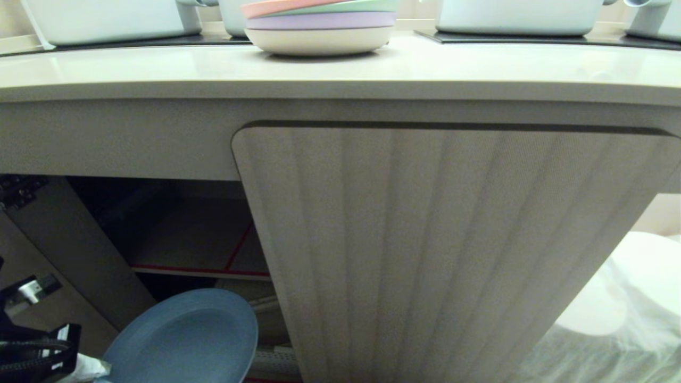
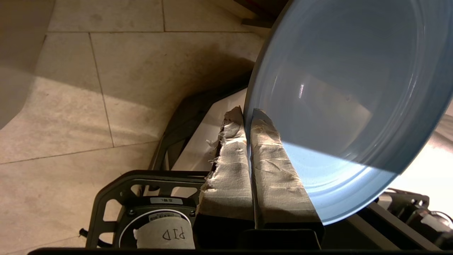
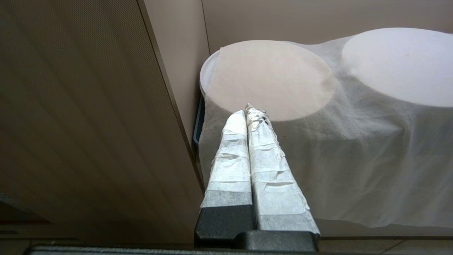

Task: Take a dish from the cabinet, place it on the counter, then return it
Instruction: Put it back into the cabinet

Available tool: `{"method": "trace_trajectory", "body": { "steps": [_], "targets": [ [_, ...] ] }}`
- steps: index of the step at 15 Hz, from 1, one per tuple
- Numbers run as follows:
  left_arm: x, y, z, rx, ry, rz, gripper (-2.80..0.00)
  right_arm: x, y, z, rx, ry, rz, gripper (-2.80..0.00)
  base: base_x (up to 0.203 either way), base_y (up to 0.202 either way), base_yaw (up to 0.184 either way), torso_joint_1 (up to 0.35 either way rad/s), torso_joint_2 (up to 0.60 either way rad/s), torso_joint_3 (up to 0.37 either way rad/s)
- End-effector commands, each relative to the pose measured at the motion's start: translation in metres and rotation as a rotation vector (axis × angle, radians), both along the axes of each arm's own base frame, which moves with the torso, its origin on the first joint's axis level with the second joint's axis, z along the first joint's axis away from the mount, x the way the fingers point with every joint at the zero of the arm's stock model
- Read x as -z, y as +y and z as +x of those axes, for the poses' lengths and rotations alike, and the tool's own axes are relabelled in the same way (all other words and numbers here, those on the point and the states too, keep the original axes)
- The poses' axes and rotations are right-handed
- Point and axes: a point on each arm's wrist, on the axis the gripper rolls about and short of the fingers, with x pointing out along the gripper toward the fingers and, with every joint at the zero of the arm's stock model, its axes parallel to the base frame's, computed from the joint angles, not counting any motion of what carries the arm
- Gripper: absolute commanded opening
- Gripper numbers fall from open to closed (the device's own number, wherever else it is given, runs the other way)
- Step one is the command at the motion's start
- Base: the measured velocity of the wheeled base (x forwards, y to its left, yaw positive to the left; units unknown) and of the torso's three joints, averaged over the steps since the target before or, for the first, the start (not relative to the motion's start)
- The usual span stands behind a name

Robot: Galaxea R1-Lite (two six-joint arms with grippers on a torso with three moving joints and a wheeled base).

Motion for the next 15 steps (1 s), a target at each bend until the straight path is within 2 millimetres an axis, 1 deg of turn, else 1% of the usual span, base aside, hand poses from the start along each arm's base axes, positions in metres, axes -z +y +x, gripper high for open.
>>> {"method": "trace_trajectory", "body": {
  "steps": [1, 5, 11, 15],
  "targets": [
    [0.006, 0.003, 0.006, 0.000, 0.023, -0.015, -2.80, 0.000, 0.000, 0.000, 0.000, 0.000, 0.001, -2.80, 0.000, 0.000, 0.000, 0.000, 0.00, 0.000],
    [0.015, 0.009, 0.022, 0.001, 0.003, -0.004, -2.80, 0.000, 0.000, 0.000, 0.000, 0.000, 0.001, -2.80, 0.000, 0.000, 0.000, 0.000, 0.00, 0.000],
    [0.025, 0.004, 0.044, 0.065, -0.006, 0.003, -2.80, 0.000, 0.000, 0.000, 0.000, 0.000, 0.001, -2.80, 0.000, 0.000, 0.000, 0.000, 0.00, 0.000],
    [0.033, 0.002, 0.058, 0.065, -0.003, 0.001, -2.80, 0.000, 0.000, 0.000, 0.000, 0.000, 0.001, -2.80, 0.000, 0.000, 0.000, 0.000, 0.00, 0.000]
  ]
}}
